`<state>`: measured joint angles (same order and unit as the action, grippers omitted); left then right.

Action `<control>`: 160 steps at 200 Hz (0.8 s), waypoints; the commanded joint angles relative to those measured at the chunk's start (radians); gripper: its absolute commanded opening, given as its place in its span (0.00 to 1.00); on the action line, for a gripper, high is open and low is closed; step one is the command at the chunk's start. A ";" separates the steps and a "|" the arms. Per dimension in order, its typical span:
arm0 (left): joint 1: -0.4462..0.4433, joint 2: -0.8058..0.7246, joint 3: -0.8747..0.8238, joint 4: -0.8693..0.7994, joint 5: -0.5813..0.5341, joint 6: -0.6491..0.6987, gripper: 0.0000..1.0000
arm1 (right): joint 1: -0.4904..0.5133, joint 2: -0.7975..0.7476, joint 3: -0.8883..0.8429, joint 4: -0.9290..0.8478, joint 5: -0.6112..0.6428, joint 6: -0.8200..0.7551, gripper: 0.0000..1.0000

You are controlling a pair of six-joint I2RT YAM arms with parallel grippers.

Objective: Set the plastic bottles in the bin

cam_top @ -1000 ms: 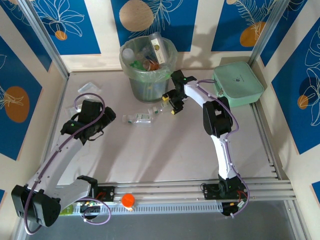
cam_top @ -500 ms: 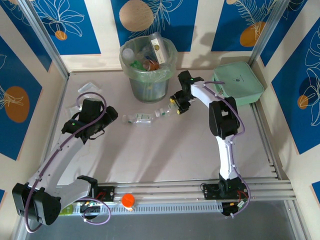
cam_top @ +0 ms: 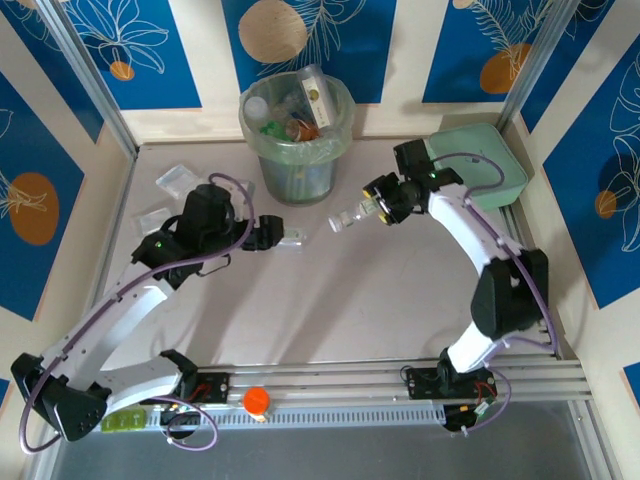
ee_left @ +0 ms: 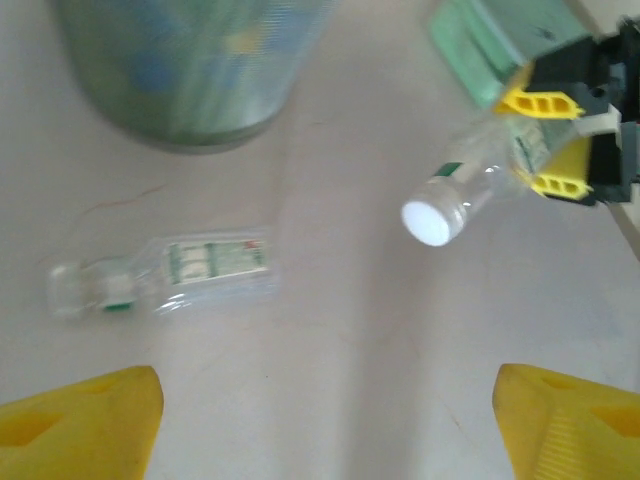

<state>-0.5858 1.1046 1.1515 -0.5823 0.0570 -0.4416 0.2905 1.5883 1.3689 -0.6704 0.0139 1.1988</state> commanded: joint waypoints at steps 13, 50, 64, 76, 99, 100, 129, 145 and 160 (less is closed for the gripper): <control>-0.056 0.102 0.097 0.015 0.196 0.102 0.86 | 0.017 -0.168 -0.111 0.023 -0.069 -0.182 0.49; -0.138 0.237 0.155 0.087 0.331 0.077 0.86 | 0.030 -0.369 -0.235 0.048 -0.130 -0.240 0.49; -0.166 0.285 0.160 0.137 0.393 0.041 0.87 | 0.038 -0.423 -0.266 0.049 -0.155 -0.239 0.49; -0.188 0.321 0.168 0.159 0.427 0.035 0.87 | 0.043 -0.459 -0.282 0.044 -0.175 -0.242 0.49; -0.227 0.365 0.177 0.178 0.471 0.052 0.87 | 0.053 -0.513 -0.303 0.022 -0.180 -0.247 0.50; -0.228 0.367 0.176 0.180 0.474 0.054 0.87 | 0.054 -0.514 -0.304 0.023 -0.180 -0.248 0.50; -0.251 0.389 0.167 0.221 0.516 0.070 0.84 | 0.061 -0.541 -0.327 0.036 -0.224 -0.245 0.50; -0.255 0.397 0.163 0.245 0.527 0.068 0.83 | 0.069 -0.537 -0.330 0.049 -0.250 -0.244 0.50; -0.258 0.406 0.162 0.275 0.516 0.052 0.83 | 0.086 -0.531 -0.330 0.057 -0.250 -0.238 0.50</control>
<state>-0.8360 1.4899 1.2888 -0.3817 0.5316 -0.3904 0.3527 1.0603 1.0500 -0.6361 -0.1814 0.9688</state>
